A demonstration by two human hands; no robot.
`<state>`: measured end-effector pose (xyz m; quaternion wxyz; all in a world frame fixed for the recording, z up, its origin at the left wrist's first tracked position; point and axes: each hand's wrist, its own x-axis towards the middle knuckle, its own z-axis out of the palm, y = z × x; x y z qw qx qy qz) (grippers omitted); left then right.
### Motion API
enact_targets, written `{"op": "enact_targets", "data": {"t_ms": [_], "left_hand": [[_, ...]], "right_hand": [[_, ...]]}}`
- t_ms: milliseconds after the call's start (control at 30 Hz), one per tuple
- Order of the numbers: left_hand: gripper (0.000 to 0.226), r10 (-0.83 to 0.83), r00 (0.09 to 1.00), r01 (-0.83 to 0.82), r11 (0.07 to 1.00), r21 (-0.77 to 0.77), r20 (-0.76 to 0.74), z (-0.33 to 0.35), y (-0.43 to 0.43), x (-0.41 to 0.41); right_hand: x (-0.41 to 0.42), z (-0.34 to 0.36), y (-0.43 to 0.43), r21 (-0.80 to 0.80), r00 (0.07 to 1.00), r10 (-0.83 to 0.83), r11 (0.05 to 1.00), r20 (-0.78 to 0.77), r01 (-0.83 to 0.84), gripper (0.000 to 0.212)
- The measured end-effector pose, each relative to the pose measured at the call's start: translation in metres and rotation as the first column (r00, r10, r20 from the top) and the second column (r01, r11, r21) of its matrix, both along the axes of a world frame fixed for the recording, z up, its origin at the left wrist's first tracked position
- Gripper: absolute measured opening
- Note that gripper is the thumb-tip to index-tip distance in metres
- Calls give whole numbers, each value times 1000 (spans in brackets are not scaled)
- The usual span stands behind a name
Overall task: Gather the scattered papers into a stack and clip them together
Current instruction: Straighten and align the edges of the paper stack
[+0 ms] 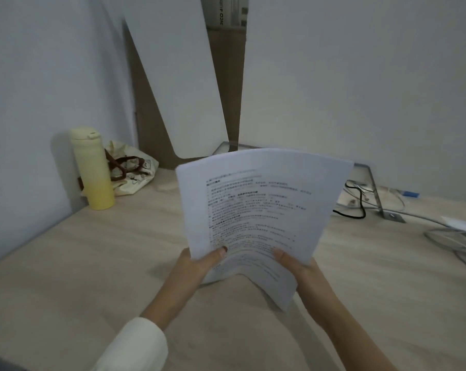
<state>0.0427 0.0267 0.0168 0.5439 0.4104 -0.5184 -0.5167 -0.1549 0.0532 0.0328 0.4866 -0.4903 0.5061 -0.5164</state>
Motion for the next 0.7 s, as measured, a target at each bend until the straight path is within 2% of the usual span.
{"op": "enact_targets", "data": {"t_ms": [133,200,267,333,533,700], "left_hand": [[21,16,998,-15,1000,5,-59,5,-5,-1],[15,14,999,-11,999,51,-46,4,-4,4],[21,-10,1000,13,994,112,-23,-7,-2,8],[26,-38,999,36,988,149,6,-16,-2,9],[21,-54,998,51,992,118,24,-18,-4,8],[23,-103,992,87,979,184,78,-25,-2,9]], "right_hand": [[-7,6,-4,-41,997,-6,999,74,9,20],[-13,0,-4,-25,1000,20,999,-16,-21,18],[-16,-13,-2,22,987,62,998,-146,-60,20],[-17,-27,-1,66,979,70,996,-193,-58,22],[-21,-33,-3,59,985,40,998,-168,-30,19],[-20,-37,4,113,985,119,988,-128,-104,27]]}}
